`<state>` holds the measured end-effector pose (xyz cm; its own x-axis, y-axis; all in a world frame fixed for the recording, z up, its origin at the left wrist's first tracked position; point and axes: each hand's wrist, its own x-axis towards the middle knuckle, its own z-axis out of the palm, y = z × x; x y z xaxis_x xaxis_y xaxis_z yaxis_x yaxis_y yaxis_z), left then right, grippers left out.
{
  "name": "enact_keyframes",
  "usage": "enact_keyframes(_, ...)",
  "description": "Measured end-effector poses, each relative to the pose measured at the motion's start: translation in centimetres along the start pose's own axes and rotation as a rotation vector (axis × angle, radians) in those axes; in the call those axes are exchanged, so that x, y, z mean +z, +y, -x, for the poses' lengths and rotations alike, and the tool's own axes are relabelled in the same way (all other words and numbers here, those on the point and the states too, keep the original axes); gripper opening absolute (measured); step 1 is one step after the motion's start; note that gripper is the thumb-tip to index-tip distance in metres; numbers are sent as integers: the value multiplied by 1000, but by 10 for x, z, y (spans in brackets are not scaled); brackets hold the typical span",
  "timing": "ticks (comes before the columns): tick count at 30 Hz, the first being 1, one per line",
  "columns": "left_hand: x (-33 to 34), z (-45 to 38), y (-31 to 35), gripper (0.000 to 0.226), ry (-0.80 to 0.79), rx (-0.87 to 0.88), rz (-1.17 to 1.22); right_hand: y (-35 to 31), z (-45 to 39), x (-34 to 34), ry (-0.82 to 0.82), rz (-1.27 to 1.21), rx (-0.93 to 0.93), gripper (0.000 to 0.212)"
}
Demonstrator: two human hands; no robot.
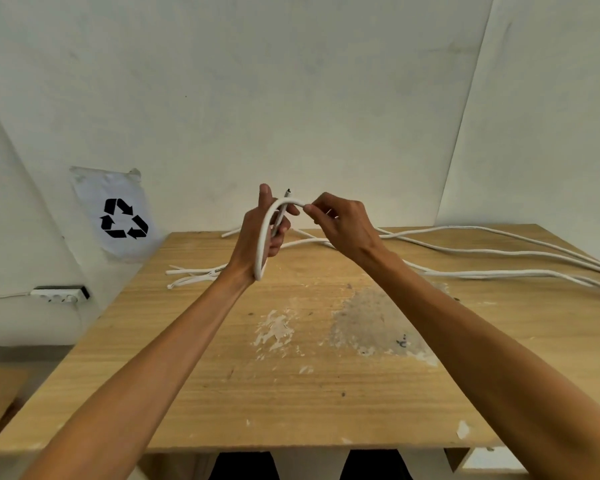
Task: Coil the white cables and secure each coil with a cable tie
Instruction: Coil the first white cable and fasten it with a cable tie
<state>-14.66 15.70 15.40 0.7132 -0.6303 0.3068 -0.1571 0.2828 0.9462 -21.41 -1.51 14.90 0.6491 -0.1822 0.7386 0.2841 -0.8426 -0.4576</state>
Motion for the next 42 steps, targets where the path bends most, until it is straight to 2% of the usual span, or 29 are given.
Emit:
enact_keyframes(4, -11, -2, 6, 78, -29, -42, 100, -9, -7, 4, -52, -56, 65, 32)
enact_keyframes(9, -26, 0, 18, 47, -163, -95, 159, -19, -13, 7, -71, -26, 101, 30)
enact_keyframes(12, -35, 0, 26, 47, -210, -170, 87, -25, -13, 5, -181, 13, 61, 33)
enact_keyframes(17, -40, 4, 24, 47, -292, -228, 129, -35, -14, 4, -376, -49, 25, 39)
enact_keyframes(20, -34, 7, 20, 49, -329, -234, 156, -37, -13, 14, -347, -90, 15, 37)
enact_keyframes(24, -25, 12, 9, 54, -309, -233, 252, -31, -6, 22, -230, -2, 20, 23)
enact_keyframes(27, -24, 13, -4, 56, -241, -266, 201, -33, 0, 27, -201, 64, 61, 13)
enact_keyframes(30, -18, 20, -16, 39, -124, -243, -243, -25, 9, 35, -209, 170, 103, 11)
enact_keyframes(32, -14, 26, -28, 36, 9, -145, -496, -16, 14, 40, -234, 242, 142, 11)
enact_keyframes(35, -12, 28, -47, 39, 183, 55, -661, -4, 19, 49, -270, 271, 154, 9)
enact_keyframes(38, -8, 19, -54, 46, 328, 110, -585, 1, 18, 56, -244, 249, 151, 8)
enact_keyframes(42, -10, -4, -62, 65, 450, 34, -436, 14, 18, 63, -216, 182, 108, 13)
